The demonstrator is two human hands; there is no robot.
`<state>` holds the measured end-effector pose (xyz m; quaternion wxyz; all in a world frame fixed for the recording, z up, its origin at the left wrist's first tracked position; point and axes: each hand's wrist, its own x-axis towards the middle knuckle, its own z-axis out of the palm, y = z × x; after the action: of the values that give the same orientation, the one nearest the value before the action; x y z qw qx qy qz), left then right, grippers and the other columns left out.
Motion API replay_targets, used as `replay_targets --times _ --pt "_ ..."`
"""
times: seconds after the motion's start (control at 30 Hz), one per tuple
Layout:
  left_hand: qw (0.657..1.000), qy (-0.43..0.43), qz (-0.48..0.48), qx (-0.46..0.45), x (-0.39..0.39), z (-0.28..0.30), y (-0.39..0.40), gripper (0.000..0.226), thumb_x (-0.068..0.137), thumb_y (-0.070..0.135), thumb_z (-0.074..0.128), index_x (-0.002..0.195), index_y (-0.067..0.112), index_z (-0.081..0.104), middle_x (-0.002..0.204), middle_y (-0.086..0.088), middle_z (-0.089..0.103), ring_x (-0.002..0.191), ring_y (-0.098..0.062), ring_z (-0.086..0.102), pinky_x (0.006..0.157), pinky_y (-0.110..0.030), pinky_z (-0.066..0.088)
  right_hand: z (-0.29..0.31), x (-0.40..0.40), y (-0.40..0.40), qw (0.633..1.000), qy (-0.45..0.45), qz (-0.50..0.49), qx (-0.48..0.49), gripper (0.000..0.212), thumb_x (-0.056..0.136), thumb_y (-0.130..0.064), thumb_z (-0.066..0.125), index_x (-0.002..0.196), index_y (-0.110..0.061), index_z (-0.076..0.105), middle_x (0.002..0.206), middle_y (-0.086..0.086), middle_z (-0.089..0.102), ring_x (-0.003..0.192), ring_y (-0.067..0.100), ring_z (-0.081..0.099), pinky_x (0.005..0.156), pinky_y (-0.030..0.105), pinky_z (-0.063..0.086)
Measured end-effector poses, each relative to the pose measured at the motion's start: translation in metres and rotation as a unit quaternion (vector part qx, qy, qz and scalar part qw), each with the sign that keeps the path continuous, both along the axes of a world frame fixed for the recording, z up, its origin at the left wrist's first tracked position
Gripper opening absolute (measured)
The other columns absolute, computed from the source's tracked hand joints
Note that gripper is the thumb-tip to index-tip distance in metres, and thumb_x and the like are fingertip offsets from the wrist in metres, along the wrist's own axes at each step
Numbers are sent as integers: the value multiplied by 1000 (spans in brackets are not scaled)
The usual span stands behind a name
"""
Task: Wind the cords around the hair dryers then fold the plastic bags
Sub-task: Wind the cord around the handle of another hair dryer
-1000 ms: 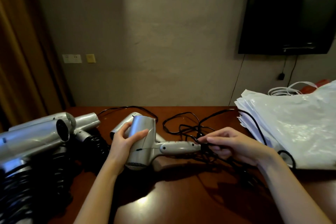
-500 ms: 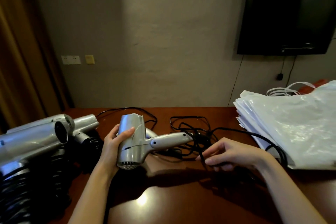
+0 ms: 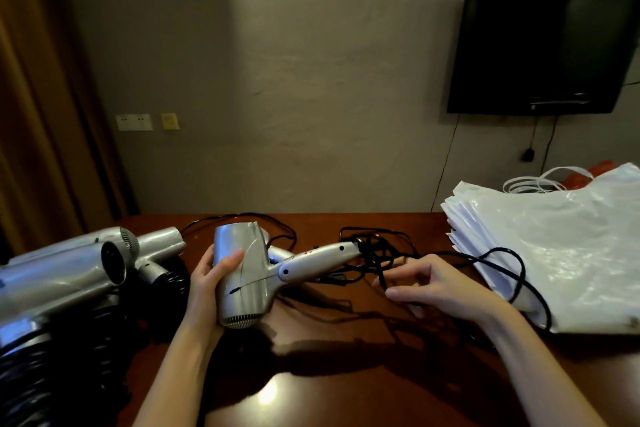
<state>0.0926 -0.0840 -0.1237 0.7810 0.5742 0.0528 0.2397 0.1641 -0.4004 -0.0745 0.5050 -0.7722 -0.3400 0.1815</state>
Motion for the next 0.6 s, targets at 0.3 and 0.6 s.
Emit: replay_targets --times 0.3,0.6 --pt "994 20 -82 -64 0 4 -16 52 69 52 65 90 6 78 89 -21 72 67 -26 69 56 -27 54 1 3 7 996 -56 -17 66 19 79 -34 76 95 -24 78 114 0 66 54 13 61 65 29 47" --pt "986 69 -51 -146 -2 16 -28 70 76 39 60 129 -5 54 90 -24 68 61 -29 68 55 -35 57 19 19 7 995 -61 0 74 19 78 -22 71 94 -15 77 82 15 72 50 16 49 56 33 39"
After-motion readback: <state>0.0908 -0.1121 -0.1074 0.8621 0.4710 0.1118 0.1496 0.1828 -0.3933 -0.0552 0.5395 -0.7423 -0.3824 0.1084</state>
